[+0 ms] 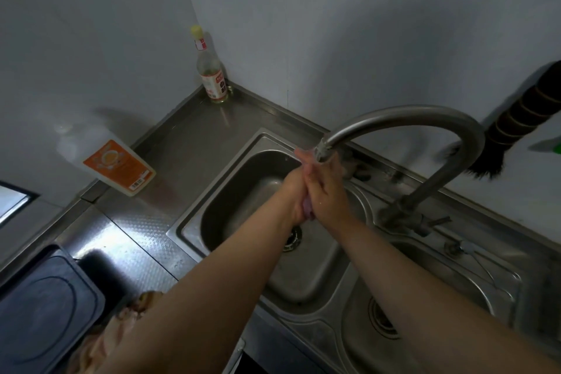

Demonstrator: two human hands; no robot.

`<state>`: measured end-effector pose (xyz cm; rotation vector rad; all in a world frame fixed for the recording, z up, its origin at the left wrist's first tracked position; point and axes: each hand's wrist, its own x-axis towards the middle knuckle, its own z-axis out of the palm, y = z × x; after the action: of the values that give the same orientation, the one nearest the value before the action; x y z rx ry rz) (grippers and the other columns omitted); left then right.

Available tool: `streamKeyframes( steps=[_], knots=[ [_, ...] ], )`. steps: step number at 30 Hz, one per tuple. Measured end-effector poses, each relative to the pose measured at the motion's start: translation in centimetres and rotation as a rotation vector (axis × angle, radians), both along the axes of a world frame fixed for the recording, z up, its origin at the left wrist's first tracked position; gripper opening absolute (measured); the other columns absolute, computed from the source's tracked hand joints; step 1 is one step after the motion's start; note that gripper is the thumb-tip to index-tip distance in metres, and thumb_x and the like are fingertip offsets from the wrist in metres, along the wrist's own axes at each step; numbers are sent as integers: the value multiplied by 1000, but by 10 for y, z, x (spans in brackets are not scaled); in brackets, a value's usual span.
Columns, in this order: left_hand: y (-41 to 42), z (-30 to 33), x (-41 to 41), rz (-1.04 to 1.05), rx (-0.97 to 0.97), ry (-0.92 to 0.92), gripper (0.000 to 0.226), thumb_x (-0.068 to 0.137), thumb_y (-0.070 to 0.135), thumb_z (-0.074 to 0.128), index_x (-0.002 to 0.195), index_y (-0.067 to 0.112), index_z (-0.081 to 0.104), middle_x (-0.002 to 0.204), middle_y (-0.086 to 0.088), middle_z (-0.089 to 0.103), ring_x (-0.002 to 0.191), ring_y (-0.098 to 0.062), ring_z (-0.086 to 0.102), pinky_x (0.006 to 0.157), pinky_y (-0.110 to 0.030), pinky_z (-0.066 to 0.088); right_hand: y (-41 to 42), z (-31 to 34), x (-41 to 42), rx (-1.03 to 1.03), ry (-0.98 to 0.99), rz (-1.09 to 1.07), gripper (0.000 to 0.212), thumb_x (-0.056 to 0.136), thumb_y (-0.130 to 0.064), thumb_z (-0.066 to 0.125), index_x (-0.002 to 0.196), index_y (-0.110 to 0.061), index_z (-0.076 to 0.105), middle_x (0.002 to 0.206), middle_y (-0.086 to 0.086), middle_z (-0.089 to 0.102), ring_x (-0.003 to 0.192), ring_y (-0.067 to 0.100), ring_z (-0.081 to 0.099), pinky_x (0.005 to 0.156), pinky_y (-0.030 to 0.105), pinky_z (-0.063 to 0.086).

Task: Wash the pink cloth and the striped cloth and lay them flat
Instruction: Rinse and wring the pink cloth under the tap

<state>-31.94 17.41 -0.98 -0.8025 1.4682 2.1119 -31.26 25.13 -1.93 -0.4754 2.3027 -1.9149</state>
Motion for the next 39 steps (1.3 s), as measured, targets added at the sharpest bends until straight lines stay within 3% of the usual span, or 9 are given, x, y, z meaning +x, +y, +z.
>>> streamKeyframes(
  steps=[4,6,11,16,20,26,30,35,39],
  knots=[
    [-1,3,-1,19,-31,-39,56,97,56,41,125,9,52,74,-23,67,56,-17,58,51,-23,46,-9,11,-14,-39,-51,-179,28,101,-20,39,81,-8,54,80,5,55,70,5,58,65,12,45],
    [0,0,5,-56,-121,-22,61,98,57,34,139,13,44,59,-12,59,48,-15,50,44,-23,38,-13,11,-23,-8,-163,-241,35,101,-23,39,79,-2,56,69,8,54,67,18,58,60,20,47],
    [9,0,12,-54,-269,47,69,93,67,28,62,11,52,45,-2,41,34,-13,31,35,-19,23,-13,12,-43,32,-309,-416,19,92,-1,53,76,6,61,70,16,59,67,27,59,61,30,48],
    [-11,-1,19,-279,-200,76,64,98,61,26,81,10,62,55,-3,46,44,-14,41,43,-23,34,-3,9,-56,-65,-506,-301,22,95,-18,55,76,-10,60,63,5,58,55,15,57,53,24,46],
    [-64,1,10,-600,-282,195,52,95,52,44,125,12,59,118,-6,66,108,-19,63,97,-32,48,35,-4,-63,528,-165,44,36,83,-50,48,80,-17,61,77,1,62,75,21,59,66,32,43],
    [-112,-8,-13,-1007,-1076,376,17,87,41,65,96,30,55,94,7,59,92,-15,58,81,-28,45,65,-5,-41,995,-170,589,56,80,-51,68,128,-30,48,102,-11,60,85,5,58,72,25,45],
    [-106,-17,-11,-800,-540,302,32,93,28,59,122,16,56,114,-2,62,103,-18,61,92,-31,49,73,-18,-57,645,-530,272,37,80,-32,72,112,-14,64,81,10,73,74,27,72,65,34,57],
    [-37,-24,-9,146,169,-184,50,102,28,35,63,11,60,54,-3,55,42,-12,52,37,-17,39,18,4,-15,-76,-449,-67,34,92,-4,57,118,-24,51,96,-10,62,79,-6,65,64,9,49],
    [1,1,-3,171,210,-132,40,103,36,31,102,21,68,107,-6,66,98,-25,62,87,-34,46,0,-4,0,-30,-250,64,52,96,-9,50,131,-44,34,121,-5,54,102,-17,52,83,-1,39]
  ],
)
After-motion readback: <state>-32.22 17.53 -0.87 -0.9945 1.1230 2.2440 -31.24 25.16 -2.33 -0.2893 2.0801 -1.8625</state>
